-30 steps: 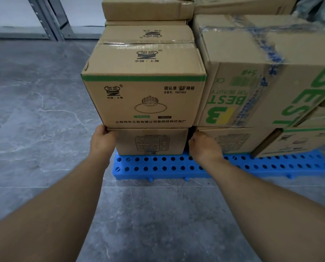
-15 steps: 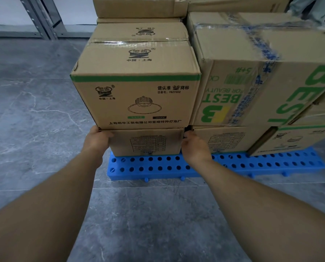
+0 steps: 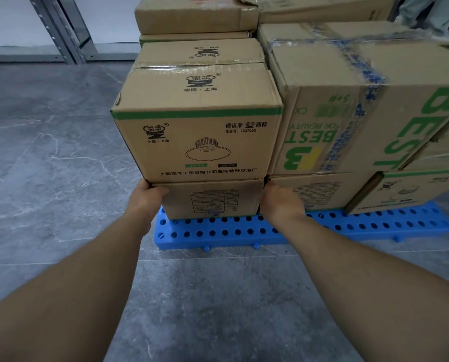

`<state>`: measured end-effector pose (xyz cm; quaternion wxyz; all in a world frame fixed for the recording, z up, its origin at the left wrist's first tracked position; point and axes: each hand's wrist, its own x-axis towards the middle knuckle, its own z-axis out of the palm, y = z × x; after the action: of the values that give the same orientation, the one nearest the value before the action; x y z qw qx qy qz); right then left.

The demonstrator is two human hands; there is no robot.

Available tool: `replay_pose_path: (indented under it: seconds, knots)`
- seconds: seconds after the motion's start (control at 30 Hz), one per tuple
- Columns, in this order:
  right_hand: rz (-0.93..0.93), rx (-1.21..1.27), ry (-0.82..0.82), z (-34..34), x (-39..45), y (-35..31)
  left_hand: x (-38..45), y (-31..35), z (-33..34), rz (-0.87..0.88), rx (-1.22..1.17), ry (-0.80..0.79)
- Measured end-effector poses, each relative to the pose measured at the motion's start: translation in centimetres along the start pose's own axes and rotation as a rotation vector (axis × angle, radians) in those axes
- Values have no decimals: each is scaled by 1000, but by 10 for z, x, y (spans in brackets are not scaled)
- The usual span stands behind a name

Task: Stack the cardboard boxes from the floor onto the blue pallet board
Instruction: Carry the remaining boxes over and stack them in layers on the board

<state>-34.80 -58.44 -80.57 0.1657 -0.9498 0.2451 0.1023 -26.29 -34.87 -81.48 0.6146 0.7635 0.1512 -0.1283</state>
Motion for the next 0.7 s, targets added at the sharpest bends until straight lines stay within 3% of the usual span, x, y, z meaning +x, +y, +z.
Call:
replay_pose_path:
  seconds: [0.43,0.7]
  knots:
    - [1,-32,-40,2,-3,6,-11,4,7,38,80,4]
    - [-11,-21,-82,-3,-31,32,-32,-13,35,68,175,168]
